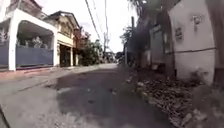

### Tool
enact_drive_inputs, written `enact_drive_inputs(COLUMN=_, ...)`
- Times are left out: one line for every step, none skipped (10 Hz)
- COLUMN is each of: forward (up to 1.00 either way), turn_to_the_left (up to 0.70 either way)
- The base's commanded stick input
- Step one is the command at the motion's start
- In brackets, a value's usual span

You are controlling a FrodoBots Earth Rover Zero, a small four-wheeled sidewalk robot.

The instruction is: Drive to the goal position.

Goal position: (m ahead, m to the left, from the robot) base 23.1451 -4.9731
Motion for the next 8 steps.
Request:
enact_drive_inputs(forward=0.7, turn_to_the_left=0.01)
enact_drive_inputs(forward=0.7, turn_to_the_left=0.02)
enact_drive_inputs(forward=0.7, turn_to_the_left=0.02)
enact_drive_inputs(forward=0.7, turn_to_the_left=0.02)
enact_drive_inputs(forward=0.7, turn_to_the_left=0.02)
enact_drive_inputs(forward=0.7, turn_to_the_left=0.04)
enact_drive_inputs(forward=0.7, turn_to_the_left=0.05)
enact_drive_inputs(forward=0.7, turn_to_the_left=0.07)
